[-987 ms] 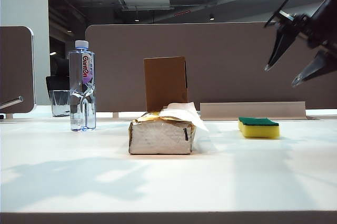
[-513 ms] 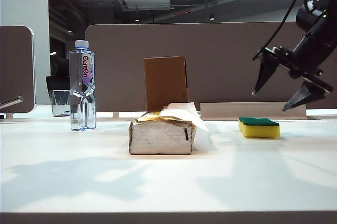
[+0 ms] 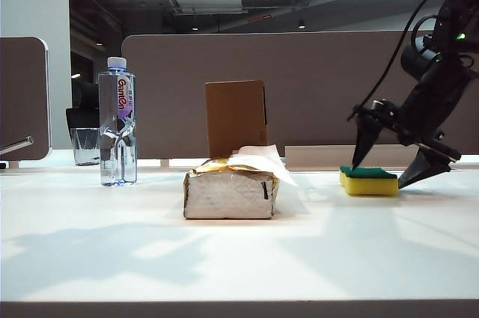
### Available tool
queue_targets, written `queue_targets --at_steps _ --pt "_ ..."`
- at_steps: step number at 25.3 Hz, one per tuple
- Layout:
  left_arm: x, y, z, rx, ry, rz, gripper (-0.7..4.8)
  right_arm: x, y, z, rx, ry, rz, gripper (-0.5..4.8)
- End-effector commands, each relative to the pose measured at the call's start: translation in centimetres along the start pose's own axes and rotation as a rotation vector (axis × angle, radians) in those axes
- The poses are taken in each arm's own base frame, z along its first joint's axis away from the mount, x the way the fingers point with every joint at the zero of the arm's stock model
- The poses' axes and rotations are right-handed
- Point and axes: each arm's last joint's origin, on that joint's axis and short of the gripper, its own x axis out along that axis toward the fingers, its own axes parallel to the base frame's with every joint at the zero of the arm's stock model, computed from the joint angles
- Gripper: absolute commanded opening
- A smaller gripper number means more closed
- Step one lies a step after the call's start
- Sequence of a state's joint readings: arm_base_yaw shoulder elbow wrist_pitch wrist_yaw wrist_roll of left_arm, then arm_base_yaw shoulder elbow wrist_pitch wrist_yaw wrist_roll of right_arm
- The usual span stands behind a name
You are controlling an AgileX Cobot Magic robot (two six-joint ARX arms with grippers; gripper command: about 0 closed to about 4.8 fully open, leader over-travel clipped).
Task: Move the sponge from right to left to wipe the table, avoiding obstacles on the table, and finally reaching the bottle of mineral water.
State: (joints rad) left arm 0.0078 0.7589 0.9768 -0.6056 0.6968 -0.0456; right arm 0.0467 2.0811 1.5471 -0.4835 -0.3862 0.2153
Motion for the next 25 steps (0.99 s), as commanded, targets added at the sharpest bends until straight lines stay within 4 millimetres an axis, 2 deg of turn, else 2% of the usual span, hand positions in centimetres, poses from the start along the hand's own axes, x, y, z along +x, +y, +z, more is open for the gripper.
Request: queue_targets --at_steps 1,2,3,7,9,10,11,14,19,25 --pt "-0.1 -0.1 0.2 0.006 -0.007 -0.008 4.04 0.8 -0.1 0.1 -0.011 -0.015 -0.038 3.88" --pt "-0.1 -0.2 0.2 0.007 -0.007 -0.007 4.04 0.9 -0.1 0.0 -0.011 -0.015 -0.047 3.70" --pt "-0.1 -0.2 0.2 0.006 -0.007 -0.007 4.04 1.5 -0.1 -0.1 -0.014 -0.010 -0.051 3.18" --pt "-0.1 -0.2 0.2 0.006 -0.007 -0.007 4.04 2.4 -0.4 -0.3 -0.014 -0.003 -0.065 2.41" --pt "-0.1 -0.1 0.2 0.007 -0.008 -0.004 4.04 2.7 -0.5 -0.4 -0.014 -0.002 -0.080 1.20" --pt "-0.1 -0.1 0.2 0.007 -0.008 -0.004 4.04 2.8 -0.6 -0.4 -0.016 -0.006 -0.091 0.16" --pt "-0.1 -0.1 0.2 0.008 -0.008 -0.004 4.04 2.9 -0.7 -0.4 -0.017 -0.016 -0.117 -0.04" --pt "-0.1 -0.1 0.2 0.007 -0.008 -0.004 4.03 2.8 -0.8 0.0 -0.038 -0.059 -0.192 -0.06" --pt "-0.1 -0.1 0.2 0.008 -0.008 -0.004 4.03 2.8 -1.1 -0.5 -0.047 -0.022 -0.225 -0.06" --pt "-0.2 -0.2 0.2 0.008 -0.008 -0.004 4.03 3.6 -1.8 -2.4 -0.025 0.055 -0.235 -0.06"
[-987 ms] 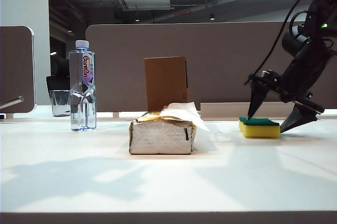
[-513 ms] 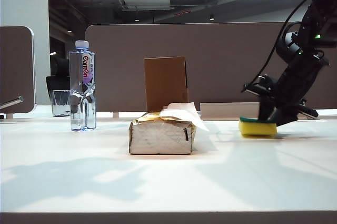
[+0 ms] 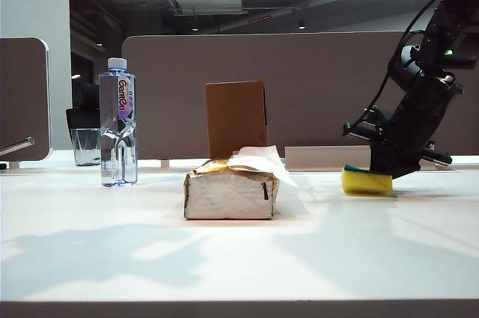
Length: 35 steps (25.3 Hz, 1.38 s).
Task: Move the sponge from right to left to wipe the table, avoiding obstacles on the table, and finally reaching the bottle of mineral water.
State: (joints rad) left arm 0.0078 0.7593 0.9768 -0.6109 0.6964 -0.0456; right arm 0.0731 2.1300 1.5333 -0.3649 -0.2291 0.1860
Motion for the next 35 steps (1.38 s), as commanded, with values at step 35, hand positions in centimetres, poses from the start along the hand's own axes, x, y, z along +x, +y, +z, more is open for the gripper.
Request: queue_targets --at_steps 35 --pt "-0.2 -0.2 0.4 0.026 -0.030 -0.009 3.99 -5.8 -1.9 -14.9 0.065 0.089 -0.090 -0.06"
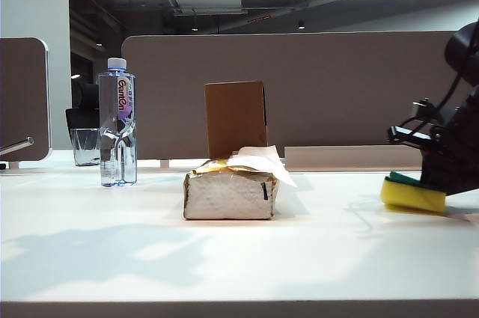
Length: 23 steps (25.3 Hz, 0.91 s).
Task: Move the sponge from right to left to wipe the table, avoiding obstacles on the table, and finally reaching the bottle of mineral water.
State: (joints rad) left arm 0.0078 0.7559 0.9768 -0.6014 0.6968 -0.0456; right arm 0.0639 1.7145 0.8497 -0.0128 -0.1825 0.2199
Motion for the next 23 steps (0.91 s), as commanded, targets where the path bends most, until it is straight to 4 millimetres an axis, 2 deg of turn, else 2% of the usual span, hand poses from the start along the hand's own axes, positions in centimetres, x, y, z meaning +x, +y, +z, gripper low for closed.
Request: queue_targets --at_steps 1,23 --pt "-0.1 -0.2 0.3 0.018 -0.020 -0.009 3.99 -0.7 -0.8 -3.9 0.045 0.180 -0.061 -0.06" --pt "-0.1 -0.2 0.4 0.019 -0.022 -0.009 3.99 -6.8 -1.3 -11.8 0.079 0.183 -0.041 -0.06"
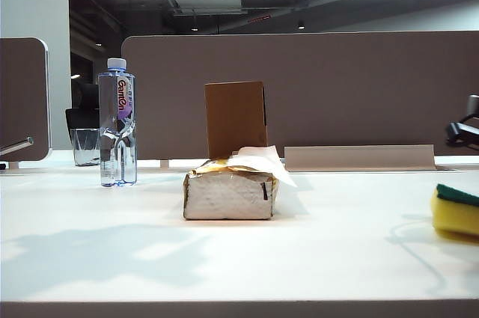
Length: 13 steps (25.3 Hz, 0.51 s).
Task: Move the sponge from right to left to wipe the table, avoiding obstacles on the table, and finally reaching the bottle of mineral water.
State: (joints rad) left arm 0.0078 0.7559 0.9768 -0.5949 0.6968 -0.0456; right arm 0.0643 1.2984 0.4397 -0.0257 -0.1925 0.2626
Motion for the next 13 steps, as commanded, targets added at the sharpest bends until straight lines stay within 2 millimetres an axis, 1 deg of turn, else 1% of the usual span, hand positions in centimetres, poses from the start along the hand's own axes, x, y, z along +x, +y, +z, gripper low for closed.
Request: queue_targets --at_steps 1,6,10,13 --pt "-0.1 -0.2 0.3 0.015 -0.017 -0.008 3.99 -0.8 -0.7 -3.4 0.037 0.177 -0.054 -0.06" --pt "-0.1 -0.2 0.3 0.015 -0.017 -0.008 3.99 -2.2 -0.7 -4.2 0.039 0.188 -0.058 -0.06" --pt "-0.1 -0.2 0.3 0.015 -0.017 -0.008 3.99 -3.0 -0.5 -4.0 0.032 0.148 -0.049 -0.06" --pt "-0.1 -0.2 0.3 0.015 -0.017 -0.008 3.99 -3.1 -0.4 -3.9 0.042 0.129 -0.050 -0.06"
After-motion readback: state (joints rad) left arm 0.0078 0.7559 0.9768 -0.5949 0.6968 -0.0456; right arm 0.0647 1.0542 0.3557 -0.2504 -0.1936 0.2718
